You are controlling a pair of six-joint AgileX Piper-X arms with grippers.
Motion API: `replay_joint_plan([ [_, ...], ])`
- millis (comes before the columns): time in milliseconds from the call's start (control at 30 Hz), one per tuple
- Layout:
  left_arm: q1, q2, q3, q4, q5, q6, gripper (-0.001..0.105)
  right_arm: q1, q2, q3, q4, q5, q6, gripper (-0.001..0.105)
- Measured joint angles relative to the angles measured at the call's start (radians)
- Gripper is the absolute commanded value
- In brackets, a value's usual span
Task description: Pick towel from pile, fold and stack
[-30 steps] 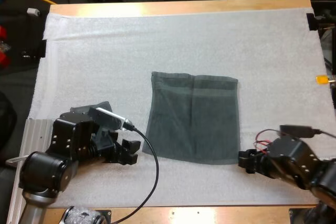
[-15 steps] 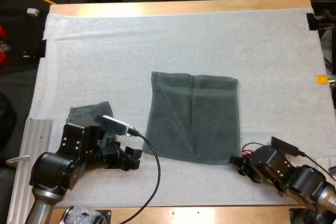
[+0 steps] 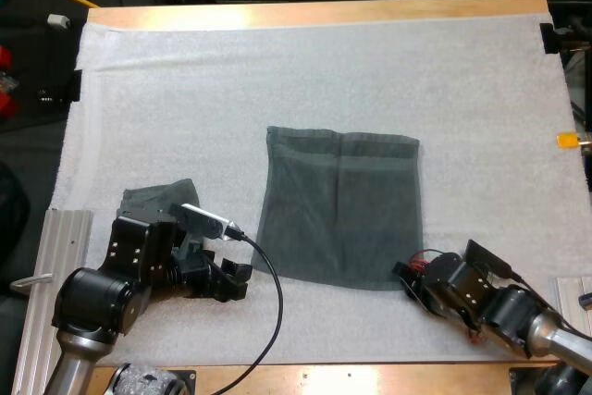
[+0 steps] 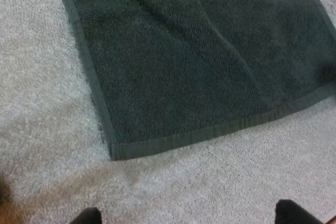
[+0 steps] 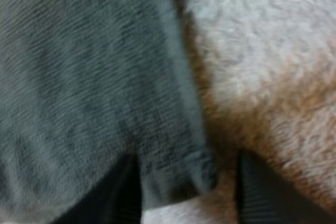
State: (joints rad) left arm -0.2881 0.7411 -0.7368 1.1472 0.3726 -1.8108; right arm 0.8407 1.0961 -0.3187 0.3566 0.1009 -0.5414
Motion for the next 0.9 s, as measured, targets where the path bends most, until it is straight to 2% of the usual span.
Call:
replay_joint_plan([
  [133, 0.0, 0.0, 0.0, 0.0, 0.0, 0.0, 0.062, 0.0, 0.04, 0.0, -0.037, 0.001, 0.015, 0.003],
  [200, 0.0, 0.0, 0.0, 0.0, 0.0, 0.003, 0.062, 0.0, 0.043, 0.0, -0.051, 0.019, 0.017, 0.0],
  [433, 0.0, 0.0, 0.0, 0.0, 0.0, 0.03, 0.062, 0.0, 0.029, 0.0, -0.061, 0.047, -0.012, 0.0],
  [633, 0.0, 0.018, 0.004, -0.044, 0.012, 0.054, 0.062, 0.0, -0.033, -0.008, 0.023, 0.05, -0.071, 0.0],
  [833, 0.0, 0.106, 0.05, -0.107, 0.028, 0.058, 0.062, 0.0, -0.094, -0.008, 0.101, 0.053, -0.105, 0.0],
  [900, 0.0, 0.144, 0.064, -0.131, 0.059, 0.058, 0.062, 0.0, -0.101, -0.009, 0.118, 0.053, -0.12, 0.0],
])
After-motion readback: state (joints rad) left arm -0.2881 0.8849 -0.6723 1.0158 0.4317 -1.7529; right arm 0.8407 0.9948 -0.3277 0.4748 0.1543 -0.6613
